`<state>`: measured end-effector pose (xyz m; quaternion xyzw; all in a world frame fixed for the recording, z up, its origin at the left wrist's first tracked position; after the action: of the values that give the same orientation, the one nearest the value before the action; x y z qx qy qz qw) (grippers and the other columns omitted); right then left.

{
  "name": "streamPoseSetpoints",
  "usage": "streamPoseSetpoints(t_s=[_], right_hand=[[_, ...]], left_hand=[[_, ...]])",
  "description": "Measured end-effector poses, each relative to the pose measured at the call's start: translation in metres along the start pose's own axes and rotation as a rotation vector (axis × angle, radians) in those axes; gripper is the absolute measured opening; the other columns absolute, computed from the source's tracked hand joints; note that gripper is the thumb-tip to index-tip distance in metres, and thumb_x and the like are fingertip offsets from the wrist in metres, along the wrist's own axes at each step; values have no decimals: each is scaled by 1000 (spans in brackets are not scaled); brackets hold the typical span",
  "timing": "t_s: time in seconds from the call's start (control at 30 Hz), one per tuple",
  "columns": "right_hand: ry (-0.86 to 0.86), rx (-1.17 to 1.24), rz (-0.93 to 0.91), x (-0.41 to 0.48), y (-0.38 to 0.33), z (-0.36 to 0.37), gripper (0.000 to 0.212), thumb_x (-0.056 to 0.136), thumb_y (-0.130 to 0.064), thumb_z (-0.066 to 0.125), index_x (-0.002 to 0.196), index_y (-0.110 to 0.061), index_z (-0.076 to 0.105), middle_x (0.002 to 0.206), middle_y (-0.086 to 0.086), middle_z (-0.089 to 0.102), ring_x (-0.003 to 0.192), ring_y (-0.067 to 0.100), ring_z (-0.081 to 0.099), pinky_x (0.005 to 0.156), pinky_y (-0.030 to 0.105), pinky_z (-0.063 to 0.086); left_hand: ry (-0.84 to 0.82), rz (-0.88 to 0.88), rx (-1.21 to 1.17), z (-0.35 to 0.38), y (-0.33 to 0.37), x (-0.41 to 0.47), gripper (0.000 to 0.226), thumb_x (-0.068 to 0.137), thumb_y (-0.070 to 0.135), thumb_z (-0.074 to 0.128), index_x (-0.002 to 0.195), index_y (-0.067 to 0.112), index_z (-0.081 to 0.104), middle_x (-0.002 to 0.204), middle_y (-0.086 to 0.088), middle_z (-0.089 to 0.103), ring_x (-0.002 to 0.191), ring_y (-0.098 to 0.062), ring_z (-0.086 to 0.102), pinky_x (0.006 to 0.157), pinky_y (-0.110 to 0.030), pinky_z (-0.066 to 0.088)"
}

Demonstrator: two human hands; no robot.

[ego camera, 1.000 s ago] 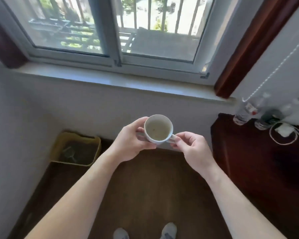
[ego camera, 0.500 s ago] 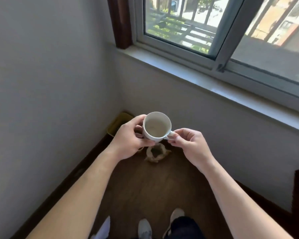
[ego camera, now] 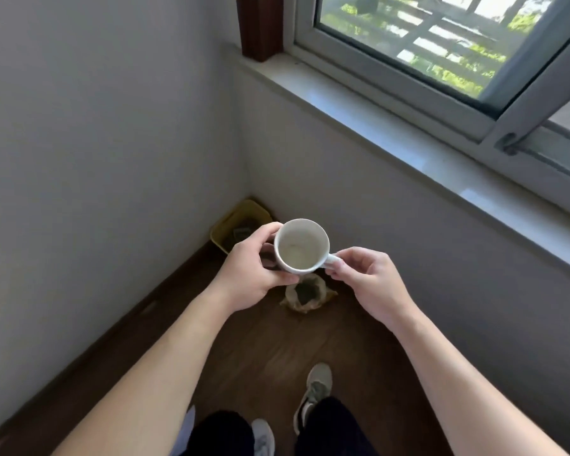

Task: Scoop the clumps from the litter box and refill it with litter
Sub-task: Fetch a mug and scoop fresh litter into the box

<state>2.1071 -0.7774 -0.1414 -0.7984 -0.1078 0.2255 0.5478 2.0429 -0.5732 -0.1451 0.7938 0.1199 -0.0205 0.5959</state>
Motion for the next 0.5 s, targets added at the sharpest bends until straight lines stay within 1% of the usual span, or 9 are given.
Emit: streamPoseSetpoints(t_s=[0.07, 0.13, 0.2, 0.27, 0.33, 0.37, 0.43, 0.5], right_hand=[[-8, -14, 5, 23, 22, -4, 12, 90, -32, 69, 89, -24, 77, 84, 3, 77, 84, 28, 73, 82, 57, 57], [-10, -3, 30, 42, 45, -5, 14, 89, -35, 68, 90, -25, 77, 85, 4, 77, 85, 32, 72, 80, 59, 57], [1, 6, 51, 58, 70, -3, 14, 89, -36, 68, 90, -25, 77, 86, 3, 77, 87, 28, 73, 84, 57, 57], [19, -15, 78, 72, 99, 2, 11, 92, -32, 68, 90, -26, 77, 86, 0, 77, 87, 23, 73, 85, 55, 56], [30, -38, 81, 86, 133, 10, 10, 94, -27, 66, 90, -28, 76, 86, -2, 76, 87, 22, 72, 85, 54, 56], [29, -42, 85, 94, 152, 16, 11, 94, -28, 65, 90, -30, 75, 86, -3, 76, 86, 21, 71, 85, 54, 56], [30, -53, 81, 110, 194, 29, 12, 90, -39, 63, 88, -35, 74, 86, -3, 75, 86, 23, 70, 83, 55, 56], [30, -31, 74, 130, 244, 43, 17, 83, -50, 60, 87, -41, 74, 87, 2, 74, 88, 29, 69, 83, 54, 54]], left_hand=[[-8, -8, 14, 11, -20, 25, 78, 61, 6, 90, 117, 48, 55, 109, 14, 68, 108, -9, 64, 92, -37, 56], [-26, -25, 28, 21, -41, 48, 79, 60, 8, 91, 120, 45, 55, 110, 12, 68, 108, -9, 64, 93, -39, 55], [-49, -41, 39, 30, -66, 68, 79, 60, 10, 91, 121, 45, 54, 112, 13, 67, 109, -9, 64, 94, -41, 55], [-73, -57, 65, 41, -95, 84, 78, 62, 13, 91, 119, 49, 53, 113, 17, 66, 111, -7, 62, 95, -39, 54], [-99, -48, 93, 53, -127, 101, 76, 64, 15, 91, 118, 49, 51, 113, 22, 64, 112, -2, 59, 95, -32, 53], [-108, -42, 114, 59, -146, 108, 75, 64, 16, 90, 119, 49, 50, 114, 24, 63, 112, 0, 58, 94, -28, 52], [-115, -33, 162, 74, -188, 123, 75, 66, 23, 90, 121, 49, 47, 116, 27, 59, 112, 3, 55, 90, -18, 48], [-123, -18, 195, 91, -235, 138, 76, 66, 29, 89, 121, 52, 42, 115, 32, 55, 111, 10, 51, 83, -7, 41]])
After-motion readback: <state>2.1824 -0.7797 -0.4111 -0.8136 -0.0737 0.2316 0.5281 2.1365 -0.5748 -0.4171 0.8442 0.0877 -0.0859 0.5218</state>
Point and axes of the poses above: each hand's wrist, its own x-axis towards the middle knuckle, its own z-axis out of the palm, y = z × x, the point moved 4 cm from there along x, towards the middle knuckle
